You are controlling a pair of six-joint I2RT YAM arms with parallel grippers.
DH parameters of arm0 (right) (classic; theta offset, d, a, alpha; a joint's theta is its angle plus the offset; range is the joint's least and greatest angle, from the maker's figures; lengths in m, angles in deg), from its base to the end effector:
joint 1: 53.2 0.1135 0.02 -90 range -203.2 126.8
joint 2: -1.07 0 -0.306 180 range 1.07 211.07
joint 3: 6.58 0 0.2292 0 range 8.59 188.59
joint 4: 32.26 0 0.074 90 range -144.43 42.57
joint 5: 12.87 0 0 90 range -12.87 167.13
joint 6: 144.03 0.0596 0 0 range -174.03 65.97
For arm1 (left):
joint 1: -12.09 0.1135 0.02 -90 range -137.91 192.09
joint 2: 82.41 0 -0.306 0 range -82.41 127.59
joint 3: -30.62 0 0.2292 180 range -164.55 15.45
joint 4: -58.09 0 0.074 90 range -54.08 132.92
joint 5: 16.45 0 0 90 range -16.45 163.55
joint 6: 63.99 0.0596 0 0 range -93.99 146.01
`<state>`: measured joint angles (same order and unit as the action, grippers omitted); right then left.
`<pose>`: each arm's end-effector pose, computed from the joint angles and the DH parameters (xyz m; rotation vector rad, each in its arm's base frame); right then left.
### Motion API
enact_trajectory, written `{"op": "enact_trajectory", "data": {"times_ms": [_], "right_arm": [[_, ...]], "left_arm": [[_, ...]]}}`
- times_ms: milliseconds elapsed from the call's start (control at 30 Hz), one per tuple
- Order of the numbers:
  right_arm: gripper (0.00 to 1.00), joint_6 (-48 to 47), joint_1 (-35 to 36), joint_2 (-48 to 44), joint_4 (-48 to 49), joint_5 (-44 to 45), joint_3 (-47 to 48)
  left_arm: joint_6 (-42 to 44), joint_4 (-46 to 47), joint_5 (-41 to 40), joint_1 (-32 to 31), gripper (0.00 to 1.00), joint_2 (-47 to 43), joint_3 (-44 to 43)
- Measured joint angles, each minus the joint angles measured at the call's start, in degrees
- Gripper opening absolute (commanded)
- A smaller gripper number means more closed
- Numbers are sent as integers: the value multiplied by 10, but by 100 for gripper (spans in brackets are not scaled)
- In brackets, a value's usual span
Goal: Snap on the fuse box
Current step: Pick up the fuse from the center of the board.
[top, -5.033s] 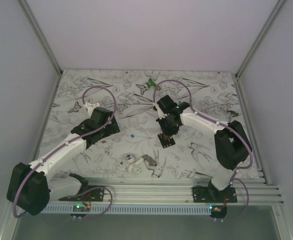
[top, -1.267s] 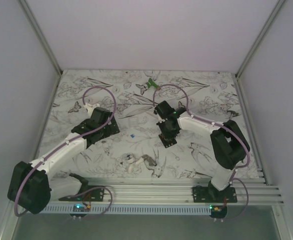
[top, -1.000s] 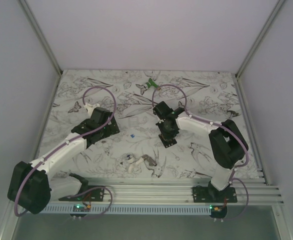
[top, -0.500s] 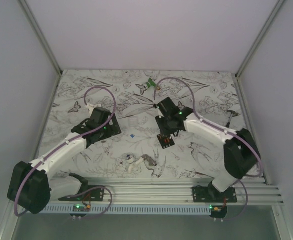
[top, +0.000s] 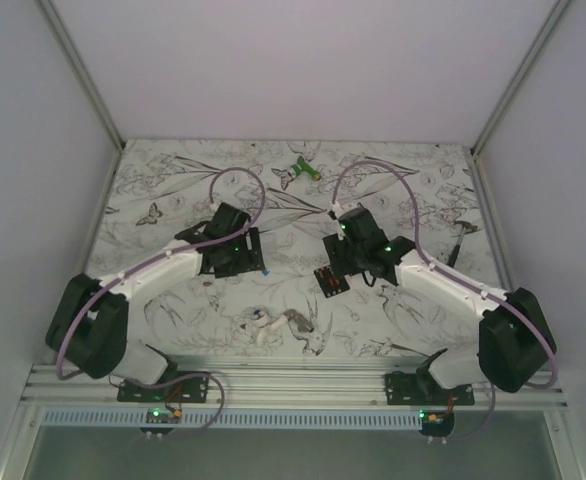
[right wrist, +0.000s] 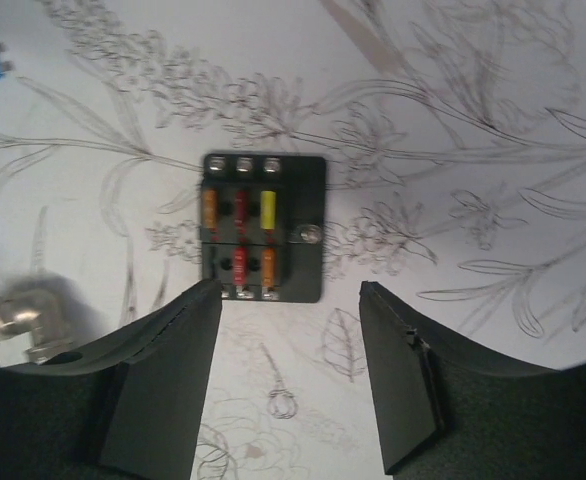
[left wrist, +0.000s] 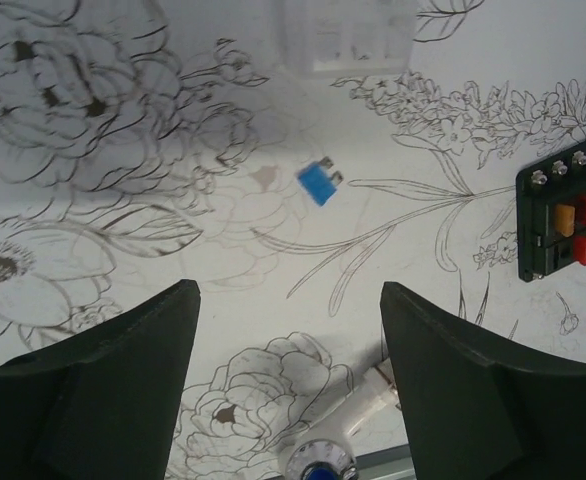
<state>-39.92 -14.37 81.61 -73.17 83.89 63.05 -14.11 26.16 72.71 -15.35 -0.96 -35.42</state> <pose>0.2203 0.1683 0.2673 -0.4819 2.4363 0.2518 0.2542 -0.1310 0.2570 -0.2792 2.4492 -0.5202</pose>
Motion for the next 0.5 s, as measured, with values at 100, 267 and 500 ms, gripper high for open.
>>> {"op": "enact_trajectory", "data": {"times_ms": [100,267,500], "right_arm": [[71,0,-21,-23,31,9,-41],[77,-7,-39,-52,93,17,-82],[84,-26,-51,-93,166,14,-140]], "left_arm": [[5,-2,-1,-18,70,37,-29],[36,-13,-21,-48,61,86,-71],[156,-13,-35,-56,53,163,-126]]}}
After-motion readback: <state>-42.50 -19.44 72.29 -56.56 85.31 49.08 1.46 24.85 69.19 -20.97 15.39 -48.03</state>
